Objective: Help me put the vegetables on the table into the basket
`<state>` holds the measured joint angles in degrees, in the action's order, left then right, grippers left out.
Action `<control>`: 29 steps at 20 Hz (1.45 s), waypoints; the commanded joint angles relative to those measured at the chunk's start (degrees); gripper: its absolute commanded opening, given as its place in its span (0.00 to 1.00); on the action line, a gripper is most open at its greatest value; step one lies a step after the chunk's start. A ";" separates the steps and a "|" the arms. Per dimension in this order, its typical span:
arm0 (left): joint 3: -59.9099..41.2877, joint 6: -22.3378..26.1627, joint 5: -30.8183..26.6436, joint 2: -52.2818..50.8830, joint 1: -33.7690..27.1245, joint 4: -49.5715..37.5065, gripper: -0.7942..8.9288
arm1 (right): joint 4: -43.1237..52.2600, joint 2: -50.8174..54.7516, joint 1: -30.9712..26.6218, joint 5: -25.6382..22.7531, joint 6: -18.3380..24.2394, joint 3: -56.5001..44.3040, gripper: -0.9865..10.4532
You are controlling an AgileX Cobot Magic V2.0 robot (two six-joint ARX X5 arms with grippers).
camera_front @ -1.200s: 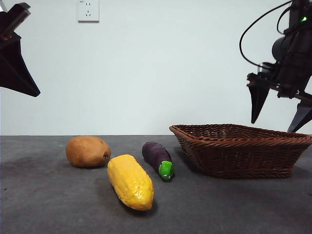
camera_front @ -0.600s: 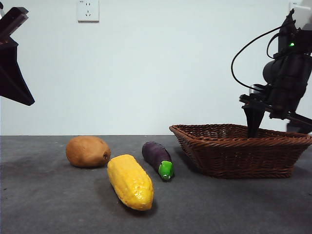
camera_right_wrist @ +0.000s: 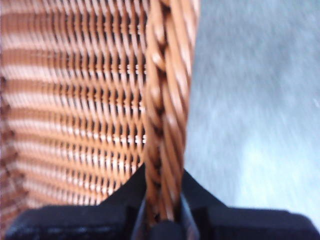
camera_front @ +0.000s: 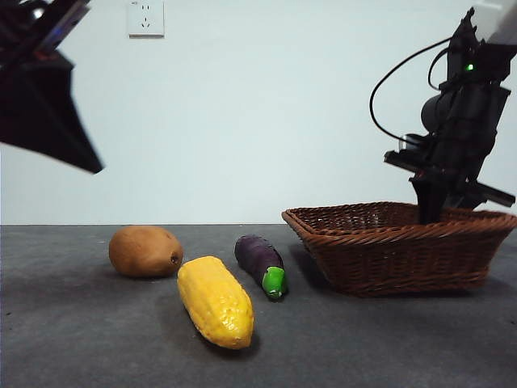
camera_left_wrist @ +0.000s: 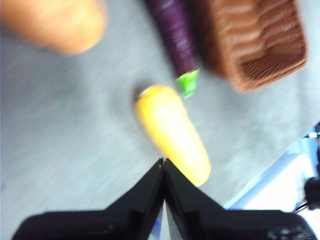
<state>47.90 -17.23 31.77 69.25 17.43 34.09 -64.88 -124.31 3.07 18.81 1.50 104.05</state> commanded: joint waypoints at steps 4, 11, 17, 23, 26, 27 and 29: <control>-0.13 -15.45 -1.57 0.28 7.43 -3.04 0.11 | -4.94 10.05 -0.13 -0.74 2.21 -0.15 0.08; 0.31 -24.44 -12.35 4.68 15.63 -1.99 0.41 | -7.10 19.30 -0.13 -0.57 3.96 -0.15 0.08; 11.78 -21.40 -21.09 18.73 21.38 6.64 0.41 | -7.76 20.72 -0.13 0.31 4.72 -0.15 0.08; 23.06 -22.05 -25.68 30.23 22.64 17.00 0.41 | -8.52 20.72 -0.13 0.94 5.25 -0.15 0.08; 24.22 -23.54 -25.75 32.06 23.37 16.28 0.42 | -8.46 20.72 -0.13 1.01 5.64 -0.15 0.08; 24.22 -23.69 -25.77 32.22 23.52 15.72 0.45 | -8.46 20.72 -0.13 1.25 5.66 -0.15 0.08; 24.22 -24.61 -25.73 32.70 23.98 14.25 0.48 | -8.39 20.72 -0.13 1.40 5.68 -0.15 0.08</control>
<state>72.29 -40.84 5.89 101.34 41.21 48.42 -73.60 -103.83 2.90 19.38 6.90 104.01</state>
